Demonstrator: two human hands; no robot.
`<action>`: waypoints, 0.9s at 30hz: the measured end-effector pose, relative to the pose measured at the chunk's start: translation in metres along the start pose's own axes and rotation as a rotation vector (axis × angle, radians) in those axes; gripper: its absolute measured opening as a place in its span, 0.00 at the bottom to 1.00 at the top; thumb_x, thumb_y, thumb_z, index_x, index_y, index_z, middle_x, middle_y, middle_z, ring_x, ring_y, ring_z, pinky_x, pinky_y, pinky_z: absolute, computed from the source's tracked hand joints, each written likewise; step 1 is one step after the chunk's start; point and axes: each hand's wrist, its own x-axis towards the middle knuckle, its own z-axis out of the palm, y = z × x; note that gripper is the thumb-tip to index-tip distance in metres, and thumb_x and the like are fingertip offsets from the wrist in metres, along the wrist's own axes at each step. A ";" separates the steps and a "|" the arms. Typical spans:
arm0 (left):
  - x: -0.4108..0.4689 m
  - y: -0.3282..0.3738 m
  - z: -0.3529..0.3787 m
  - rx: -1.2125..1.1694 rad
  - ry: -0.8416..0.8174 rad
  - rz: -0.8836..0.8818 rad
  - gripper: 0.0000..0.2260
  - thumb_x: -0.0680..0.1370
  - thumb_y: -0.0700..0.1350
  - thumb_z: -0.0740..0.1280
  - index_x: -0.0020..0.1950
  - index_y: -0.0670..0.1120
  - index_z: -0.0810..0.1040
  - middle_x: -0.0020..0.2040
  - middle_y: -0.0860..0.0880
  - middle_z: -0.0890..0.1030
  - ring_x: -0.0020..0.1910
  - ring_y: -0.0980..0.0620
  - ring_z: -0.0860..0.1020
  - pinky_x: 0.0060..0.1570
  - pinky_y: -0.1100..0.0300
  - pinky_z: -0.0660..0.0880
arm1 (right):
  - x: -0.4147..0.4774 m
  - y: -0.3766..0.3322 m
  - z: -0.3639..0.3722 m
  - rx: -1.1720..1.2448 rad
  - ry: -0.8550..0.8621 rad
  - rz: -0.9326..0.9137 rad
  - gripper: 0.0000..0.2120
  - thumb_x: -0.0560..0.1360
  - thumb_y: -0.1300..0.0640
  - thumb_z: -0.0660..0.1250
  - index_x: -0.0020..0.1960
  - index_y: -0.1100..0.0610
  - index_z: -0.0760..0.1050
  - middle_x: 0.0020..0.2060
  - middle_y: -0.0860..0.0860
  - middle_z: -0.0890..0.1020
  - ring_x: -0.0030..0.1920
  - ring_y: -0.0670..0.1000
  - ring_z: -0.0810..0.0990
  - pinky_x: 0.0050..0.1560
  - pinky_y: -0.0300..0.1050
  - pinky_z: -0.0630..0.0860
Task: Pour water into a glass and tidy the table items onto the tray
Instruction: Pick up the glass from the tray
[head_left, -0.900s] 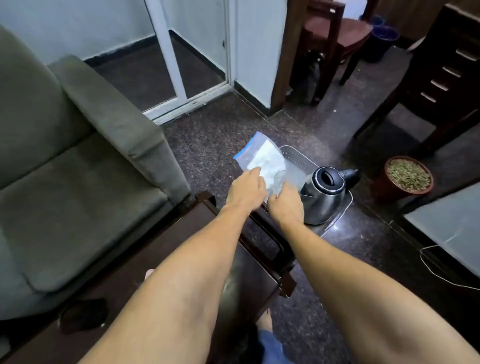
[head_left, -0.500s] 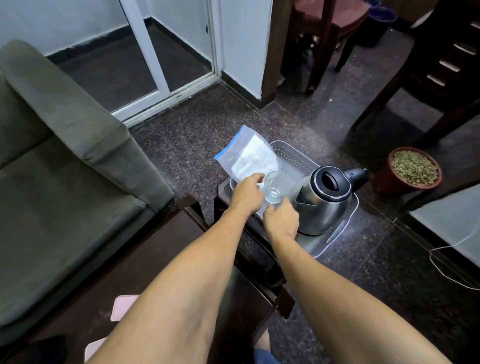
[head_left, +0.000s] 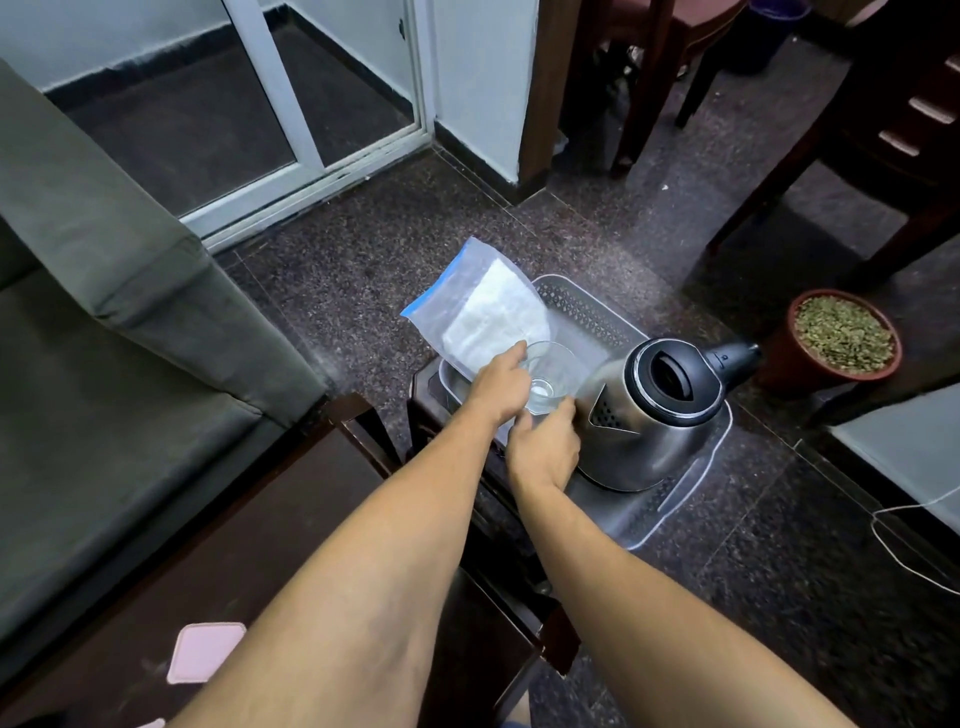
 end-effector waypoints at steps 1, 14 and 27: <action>0.001 -0.001 0.001 -0.009 0.004 -0.009 0.26 0.79 0.38 0.55 0.78 0.49 0.65 0.75 0.50 0.71 0.75 0.48 0.67 0.73 0.55 0.62 | 0.001 0.001 0.001 0.008 0.008 -0.003 0.22 0.79 0.55 0.67 0.69 0.61 0.67 0.58 0.66 0.81 0.59 0.67 0.79 0.54 0.55 0.74; 0.000 -0.005 -0.012 -0.153 0.065 -0.057 0.23 0.76 0.45 0.57 0.71 0.50 0.76 0.71 0.47 0.75 0.68 0.45 0.73 0.68 0.47 0.71 | -0.003 -0.004 0.013 0.071 0.132 -0.014 0.27 0.76 0.52 0.72 0.70 0.57 0.65 0.62 0.59 0.81 0.57 0.63 0.82 0.53 0.52 0.75; -0.067 0.007 -0.051 -0.136 0.149 0.034 0.23 0.75 0.51 0.55 0.66 0.53 0.79 0.68 0.47 0.78 0.66 0.44 0.74 0.68 0.50 0.70 | -0.047 -0.025 -0.006 0.090 0.163 -0.210 0.38 0.74 0.51 0.74 0.78 0.60 0.62 0.65 0.63 0.74 0.64 0.66 0.74 0.61 0.56 0.69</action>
